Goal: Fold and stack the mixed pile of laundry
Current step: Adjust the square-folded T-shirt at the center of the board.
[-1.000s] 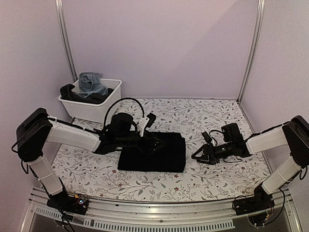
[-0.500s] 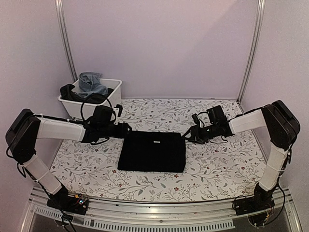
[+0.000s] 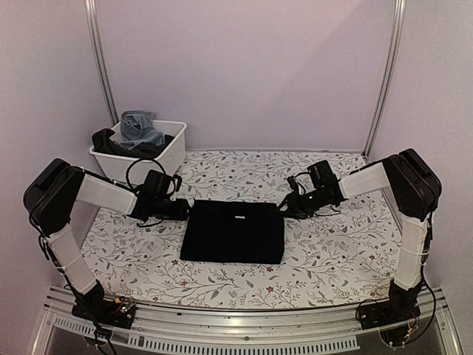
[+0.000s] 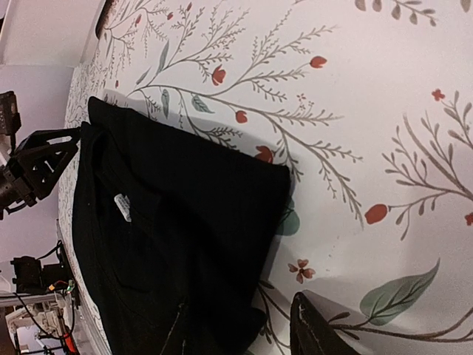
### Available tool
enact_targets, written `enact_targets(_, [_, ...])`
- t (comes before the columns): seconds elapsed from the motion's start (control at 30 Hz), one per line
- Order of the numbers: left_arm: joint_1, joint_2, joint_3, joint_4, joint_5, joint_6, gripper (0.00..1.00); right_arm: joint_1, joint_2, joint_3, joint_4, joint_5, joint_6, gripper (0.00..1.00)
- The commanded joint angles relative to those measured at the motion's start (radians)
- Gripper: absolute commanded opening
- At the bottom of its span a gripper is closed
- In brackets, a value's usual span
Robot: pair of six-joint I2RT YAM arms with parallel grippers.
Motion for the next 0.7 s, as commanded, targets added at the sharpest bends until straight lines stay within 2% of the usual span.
enact_targets(0.0, [0.016, 0.036, 0.031, 0.06, 0.071, 0.002, 0.46, -0.002, 0.048, 0.018, -0.033, -0.032, -0.009, 0.35])
enact_targets(0.13, [0.017, 0.049, 0.033, 0.1, 0.118, 0.004, 0.38, -0.001, 0.033, 0.021, -0.03, -0.056, -0.014, 0.22])
enact_targets(0.3, [0.019, 0.075, 0.058, 0.127, 0.158, 0.012, 0.37, -0.002, 0.019, 0.044, -0.042, -0.056, -0.032, 0.09])
enact_targets(0.33, [0.019, 0.083, 0.066, 0.125, 0.162, 0.014, 0.33, -0.002, 0.02, 0.05, -0.046, -0.054, -0.037, 0.06])
enact_targets(0.4, [0.019, 0.093, 0.079, 0.122, 0.164, 0.016, 0.19, -0.002, 0.024, 0.064, -0.053, -0.054, -0.041, 0.01])
enact_targets(0.47, [0.023, 0.099, 0.088, 0.115, 0.16, 0.016, 0.04, -0.002, 0.029, 0.078, -0.06, -0.05, -0.047, 0.0])
enact_targets(0.5, [0.025, 0.1, 0.092, 0.108, 0.155, 0.015, 0.0, -0.002, 0.031, 0.086, -0.066, -0.049, -0.05, 0.0])
enact_targets(0.67, [0.033, 0.061, 0.066, 0.125, 0.138, 0.011, 0.0, -0.002, 0.027, 0.118, -0.101, -0.026, -0.073, 0.0])
